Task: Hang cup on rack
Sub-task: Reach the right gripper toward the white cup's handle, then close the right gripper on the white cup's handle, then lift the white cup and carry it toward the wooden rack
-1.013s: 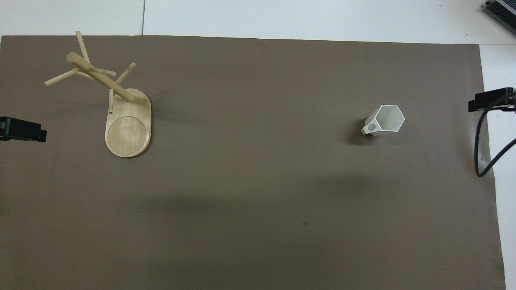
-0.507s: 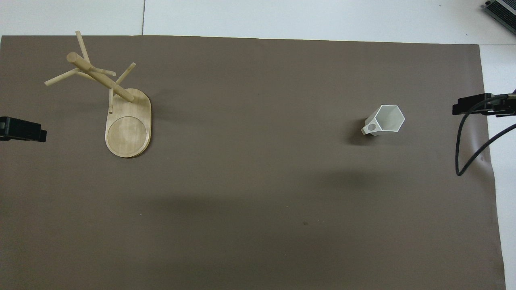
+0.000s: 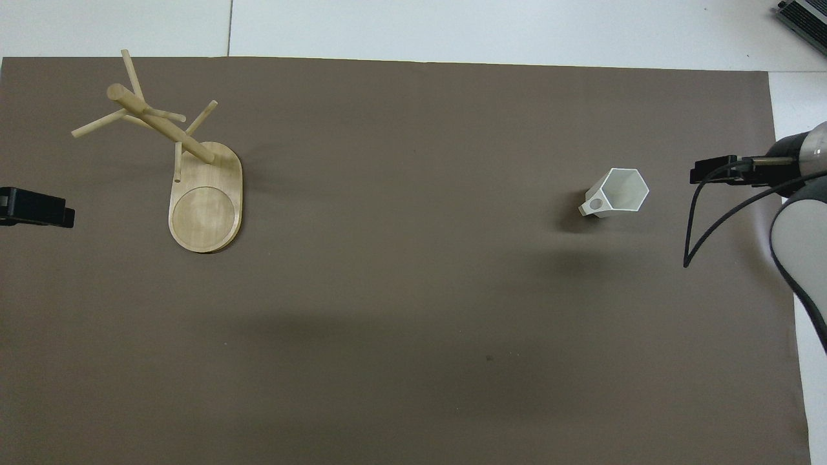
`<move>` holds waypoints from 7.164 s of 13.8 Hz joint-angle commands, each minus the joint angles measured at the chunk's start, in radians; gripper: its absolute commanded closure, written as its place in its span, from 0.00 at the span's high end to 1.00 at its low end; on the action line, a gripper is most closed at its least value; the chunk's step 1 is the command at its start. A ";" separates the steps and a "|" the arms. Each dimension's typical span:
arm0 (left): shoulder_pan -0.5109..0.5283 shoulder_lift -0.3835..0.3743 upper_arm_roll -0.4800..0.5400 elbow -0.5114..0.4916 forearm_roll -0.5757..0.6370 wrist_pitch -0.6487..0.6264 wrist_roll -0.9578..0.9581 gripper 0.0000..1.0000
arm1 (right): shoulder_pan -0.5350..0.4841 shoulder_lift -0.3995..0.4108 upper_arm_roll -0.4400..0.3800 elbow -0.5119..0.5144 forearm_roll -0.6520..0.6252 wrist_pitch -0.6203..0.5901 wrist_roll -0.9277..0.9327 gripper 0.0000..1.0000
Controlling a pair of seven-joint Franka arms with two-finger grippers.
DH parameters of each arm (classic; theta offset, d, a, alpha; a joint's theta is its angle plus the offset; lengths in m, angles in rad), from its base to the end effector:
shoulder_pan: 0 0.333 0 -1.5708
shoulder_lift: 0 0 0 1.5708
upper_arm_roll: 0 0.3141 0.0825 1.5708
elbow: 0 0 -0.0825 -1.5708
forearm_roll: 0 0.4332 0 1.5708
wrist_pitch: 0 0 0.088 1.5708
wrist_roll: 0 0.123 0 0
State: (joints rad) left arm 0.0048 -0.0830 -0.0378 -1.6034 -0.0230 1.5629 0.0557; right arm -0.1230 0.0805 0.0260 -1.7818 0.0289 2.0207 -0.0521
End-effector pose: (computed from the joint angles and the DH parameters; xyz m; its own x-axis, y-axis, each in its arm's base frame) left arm 0.5774 -0.0228 0.6379 0.9951 -0.0887 0.0435 -0.0896 -0.9958 0.0174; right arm 0.6495 -0.0615 0.4864 0.9857 -0.0566 0.1589 -0.0539 -0.9983 -0.0215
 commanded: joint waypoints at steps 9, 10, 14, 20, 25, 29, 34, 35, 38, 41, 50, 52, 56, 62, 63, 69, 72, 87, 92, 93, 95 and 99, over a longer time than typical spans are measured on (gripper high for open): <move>0.004 -0.009 -0.002 -0.010 0.014 0.000 -0.008 1.00 | 0.017 0.183 0.028 -0.042 0.019 0.291 -0.019 1.00; 0.004 -0.009 -0.002 -0.010 0.014 0.000 -0.008 1.00 | 0.019 0.185 0.029 -0.047 0.020 0.293 -0.019 1.00; 0.004 -0.009 -0.002 -0.010 0.014 0.000 -0.008 1.00 | 0.019 0.179 0.028 -0.091 0.020 0.299 -0.020 1.00; 0.004 -0.009 -0.002 -0.010 0.014 0.000 -0.008 1.00 | 0.017 0.162 0.028 -0.139 0.020 0.299 -0.020 1.00; 0.004 -0.009 -0.002 -0.010 0.014 0.000 -0.008 1.00 | 0.013 0.157 0.026 -0.143 0.020 0.296 -0.020 0.91; 0.004 -0.009 -0.002 -0.010 0.014 0.000 -0.008 1.00 | 0.009 0.157 0.026 -0.143 0.020 0.300 -0.019 0.73; 0.004 -0.009 -0.002 -0.010 0.014 0.000 -0.008 1.00 | 0.009 0.154 0.028 -0.151 0.020 0.296 -0.019 0.59; 0.004 -0.009 -0.002 -0.010 0.014 0.000 -0.008 1.00 | 0.009 0.154 0.028 -0.152 0.020 0.296 -0.019 0.59; 0.004 -0.009 -0.002 -0.010 0.014 0.000 -0.008 1.00 | 0.009 0.153 0.028 -0.154 0.020 0.296 -0.012 0.52; 0.004 -0.009 -0.002 -0.010 0.014 0.000 -0.008 1.00 | 0.011 0.153 0.029 -0.156 0.020 0.296 -0.005 0.39; 0.004 -0.009 -0.002 -0.010 0.014 0.000 -0.008 1.00 | 0.011 0.154 0.029 -0.153 0.019 0.294 -0.005 0.00; 0.004 -0.009 -0.002 -0.010 0.014 0.000 -0.008 1.00 | 0.013 0.156 0.029 -0.148 0.020 0.296 -0.005 0.00; 0.004 -0.009 -0.002 -0.010 0.014 0.000 -0.008 1.00 | 0.013 0.160 0.029 -0.133 0.022 0.294 0.029 0.00; 0.004 -0.009 -0.002 -0.010 0.014 0.000 -0.008 1.00 | 0.009 0.173 0.029 -0.013 0.026 0.193 0.032 0.00; 0.004 -0.009 -0.002 -0.010 0.014 0.000 -0.008 1.00 | 0.011 0.171 0.031 0.028 0.052 0.134 0.032 0.00; 0.004 -0.009 -0.002 -0.010 0.014 0.000 -0.008 1.00 | 0.013 0.157 0.077 0.127 0.374 0.006 0.028 0.00; 0.004 -0.009 -0.002 -0.010 0.014 0.000 -0.008 1.00 | 0.011 0.153 0.152 0.127 0.388 0.000 0.024 0.00; 0.004 -0.009 -0.002 -0.010 0.014 0.000 -0.008 1.00 | 0.009 0.140 0.353 0.128 0.784 -0.069 -0.123 0.00; 0.004 -0.009 -0.002 -0.010 0.014 0.000 -0.008 1.00 | 0.013 0.136 0.399 0.128 0.899 -0.050 -0.115 0.00; 0.004 -0.009 -0.002 -0.010 0.014 0.000 -0.008 1.00 | 0.013 0.136 0.408 0.128 0.899 -0.043 -0.114 0.00; 0.004 -0.009 -0.002 -0.010 0.014 0.000 -0.008 1.00 | 0.013 0.136 0.420 0.128 0.937 -0.025 -0.114 0.00; 0.004 -0.009 -0.002 -0.010 0.014 0.000 -0.008 1.00 | 0.016 0.139 0.460 0.127 0.996 0.027 -0.100 0.00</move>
State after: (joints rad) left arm 0.0048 -0.0829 -0.0377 -1.6034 -0.0230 1.5629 0.0557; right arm -0.0972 0.2293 0.4640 -1.6470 0.9772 2.0250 -0.1495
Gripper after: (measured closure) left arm 0.000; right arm 0.934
